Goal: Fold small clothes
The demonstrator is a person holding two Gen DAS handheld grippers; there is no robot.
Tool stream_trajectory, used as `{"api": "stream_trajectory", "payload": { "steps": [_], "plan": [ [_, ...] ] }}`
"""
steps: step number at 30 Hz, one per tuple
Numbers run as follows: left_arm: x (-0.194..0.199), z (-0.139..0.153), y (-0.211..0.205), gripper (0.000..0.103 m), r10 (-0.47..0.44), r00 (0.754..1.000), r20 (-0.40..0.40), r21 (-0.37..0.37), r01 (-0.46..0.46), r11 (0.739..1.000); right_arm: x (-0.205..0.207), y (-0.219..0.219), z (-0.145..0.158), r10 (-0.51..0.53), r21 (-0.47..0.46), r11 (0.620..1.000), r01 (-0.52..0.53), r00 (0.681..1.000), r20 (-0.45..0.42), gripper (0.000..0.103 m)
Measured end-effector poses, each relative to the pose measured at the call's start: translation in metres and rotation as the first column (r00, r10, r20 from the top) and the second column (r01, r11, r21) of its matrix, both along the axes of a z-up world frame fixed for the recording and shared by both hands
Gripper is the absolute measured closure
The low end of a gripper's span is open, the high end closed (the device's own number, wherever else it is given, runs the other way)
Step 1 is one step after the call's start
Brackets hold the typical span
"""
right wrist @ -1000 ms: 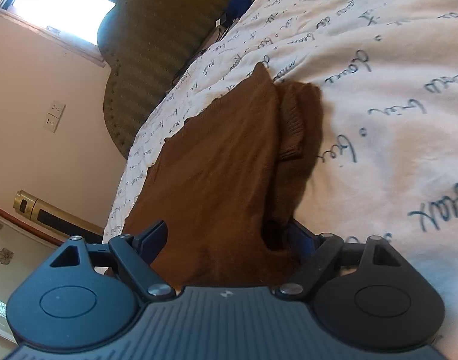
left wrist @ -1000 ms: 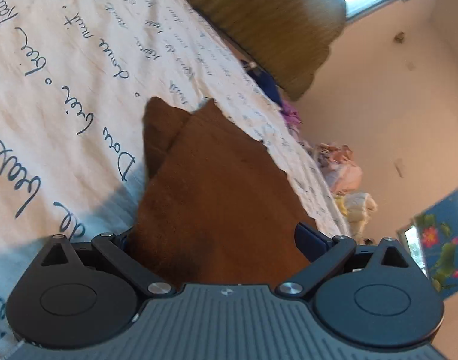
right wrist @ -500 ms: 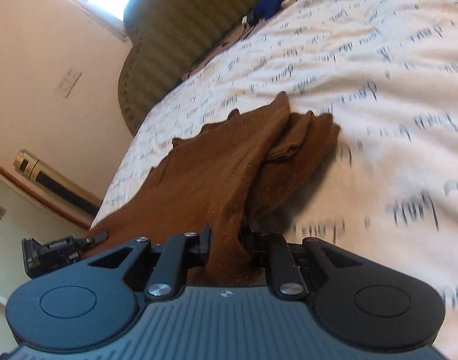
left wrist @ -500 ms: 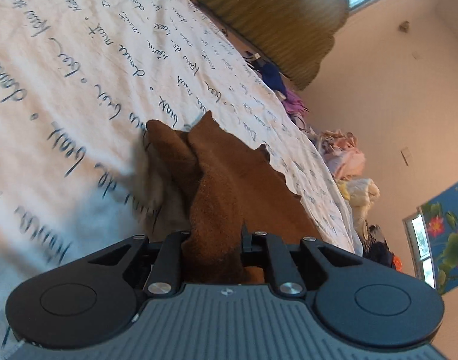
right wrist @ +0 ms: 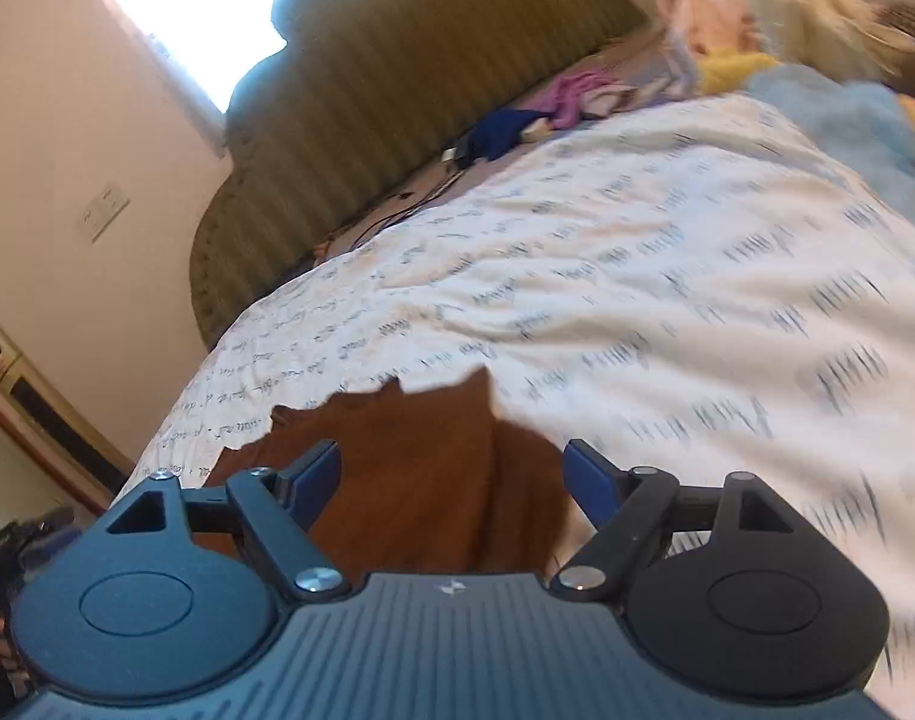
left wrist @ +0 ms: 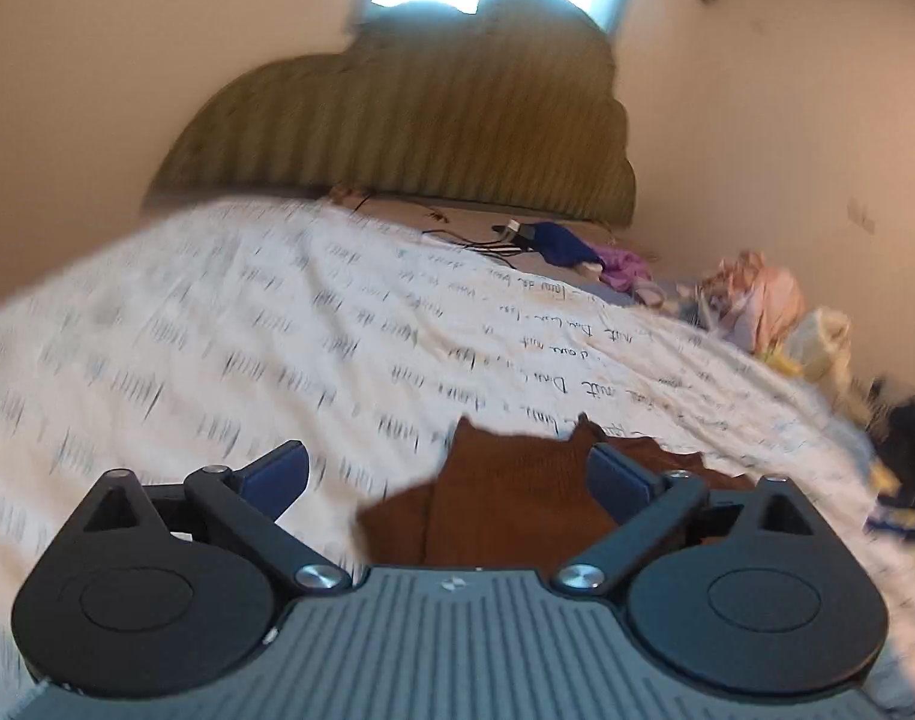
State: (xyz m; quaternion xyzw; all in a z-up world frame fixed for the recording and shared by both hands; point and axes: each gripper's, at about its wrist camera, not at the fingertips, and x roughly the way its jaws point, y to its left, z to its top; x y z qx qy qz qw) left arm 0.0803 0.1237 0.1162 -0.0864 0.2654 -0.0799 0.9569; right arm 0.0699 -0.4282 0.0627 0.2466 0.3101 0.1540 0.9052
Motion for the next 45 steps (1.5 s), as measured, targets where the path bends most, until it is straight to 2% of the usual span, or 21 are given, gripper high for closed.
{"api": "stream_trajectory", "payload": {
  "steps": [3, 5, 8, 9, 10, 11, 12, 15, 18, 22, 24, 28, 30, 31, 34, 37, 40, 41, 42, 43, 45],
  "plan": [
    [0.076, -0.022, -0.035, 0.024, -0.056, 0.992, -0.114, 0.068, 0.064, 0.996, 0.063, 0.030, -0.001, 0.058, -0.146, 0.987, -0.061, 0.998, -0.024, 0.023],
    [0.122, -0.049, -0.049, 0.048, -0.073, 0.966, -0.248, 0.077, 0.095, 0.993, 0.102, 0.047, -0.015, 0.085, -0.189, 0.977, -0.104, 0.991, -0.106, 0.023],
    [0.149, -0.075, -0.060, 0.053, -0.103, 0.948, -0.301, 0.078, 0.133, 0.988, 0.129, 0.063, -0.037, 0.089, -0.235, 0.963, -0.131, 0.979, -0.184, 0.024],
    [0.151, -0.079, -0.063, 0.053, -0.111, 0.949, -0.296, 0.086, 0.142, 0.986, 0.130, 0.065, -0.041, 0.105, -0.221, 0.965, -0.142, 0.980, -0.170, 0.037],
    [0.153, -0.082, -0.068, 0.057, -0.122, 0.950, -0.288, 0.103, 0.157, 0.982, 0.126, 0.068, -0.045, 0.133, -0.196, 0.967, -0.161, 0.980, -0.149, 0.087],
    [0.154, -0.084, -0.074, 0.085, -0.132, 0.952, -0.275, 0.128, 0.172, 0.977, 0.127, 0.072, -0.047, 0.166, -0.187, 0.964, -0.192, 0.975, -0.146, 0.099],
    [0.153, -0.085, -0.079, 0.096, -0.139, 0.954, -0.267, 0.169, 0.188, 0.968, 0.127, 0.076, -0.048, 0.181, -0.201, 0.957, -0.209, 0.972, -0.147, 0.100],
    [0.144, -0.074, -0.082, 0.094, -0.099, 0.982, -0.161, 0.258, 0.138, 0.956, 0.121, 0.079, -0.040, 0.178, -0.256, 0.947, -0.194, 0.980, -0.085, 0.100],
    [0.141, -0.060, -0.073, 0.094, -0.097, 0.988, -0.118, 0.237, 0.123, 0.964, 0.118, 0.053, -0.027, 0.108, -0.180, 0.978, -0.107, 0.994, -0.007, 0.100],
    [0.152, -0.094, -0.081, 0.093, -0.048, 0.981, -0.186, 0.337, 0.109, 0.935, 0.137, 0.044, -0.052, 0.066, -0.171, 0.982, -0.085, 0.992, -0.110, 0.100],
    [0.146, -0.098, -0.087, 0.093, -0.044, 0.988, -0.148, 0.376, 0.097, 0.922, 0.138, 0.050, -0.063, 0.068, -0.185, 0.978, -0.096, 0.986, -0.149, 0.098],
    [0.129, -0.076, -0.084, 0.081, -0.051, 0.993, -0.104, 0.361, 0.086, 0.929, 0.129, 0.039, -0.049, 0.006, -0.119, 0.993, -0.024, 0.989, -0.150, 0.080],
    [0.111, -0.055, -0.083, 0.078, -0.061, 0.997, -0.052, 0.312, 0.075, 0.947, 0.115, 0.038, -0.030, -0.030, -0.128, 0.992, 0.020, 0.996, -0.079, 0.079],
    [0.102, -0.045, -0.083, 0.066, -0.069, 0.997, -0.019, 0.280, 0.071, 0.957, 0.108, 0.042, -0.019, -0.027, -0.132, 0.991, 0.021, 0.999, -0.044, 0.079],
    [0.086, -0.036, -0.112, 0.012, -0.111, 0.993, 0.027, 0.223, 0.102, 0.970, 0.098, 0.077, -0.007, 0.027, -0.108, 0.994, -0.029, 0.999, -0.019, 0.077],
    [0.092, -0.059, -0.151, 0.018, -0.162, 0.987, -0.022, 0.303, 0.161, 0.939, 0.101, 0.127, -0.019, 0.093, -0.231, 0.968, -0.101, 0.995, -0.045, 0.077],
    [0.110, -0.097, -0.157, 0.022, -0.112, 0.986, -0.120, 0.361, 0.149, 0.921, 0.110, 0.142, -0.051, 0.062, -0.383, 0.920, -0.090, 0.994, -0.085, 0.078],
    [0.115, -0.110, -0.149, 0.016, -0.093, 0.987, -0.132, 0.354, 0.135, 0.926, 0.107, 0.135, -0.059, 0.081, -0.378, 0.922, -0.087, 0.996, -0.031, 0.078],
    [0.120, -0.113, -0.135, 0.017, -0.091, 0.985, -0.145, 0.276, 0.129, 0.952, 0.103, 0.126, -0.066, 0.081, -0.366, 0.928, -0.068, 0.997, 0.019, 0.078],
    [0.123, -0.111, -0.121, 0.017, -0.074, 0.987, -0.141, 0.211, 0.103, 0.972, 0.101, 0.115, -0.070, 0.048, -0.326, 0.945, -0.039, 0.999, 0.019, 0.078],
    [0.131, -0.113, -0.112, 0.017, -0.035, 0.986, -0.165, 0.193, 0.067, 0.979, 0.105, 0.098, -0.073, 0.011, -0.228, 0.974, -0.011, 1.000, 0.001, 0.078]
  ]
}}
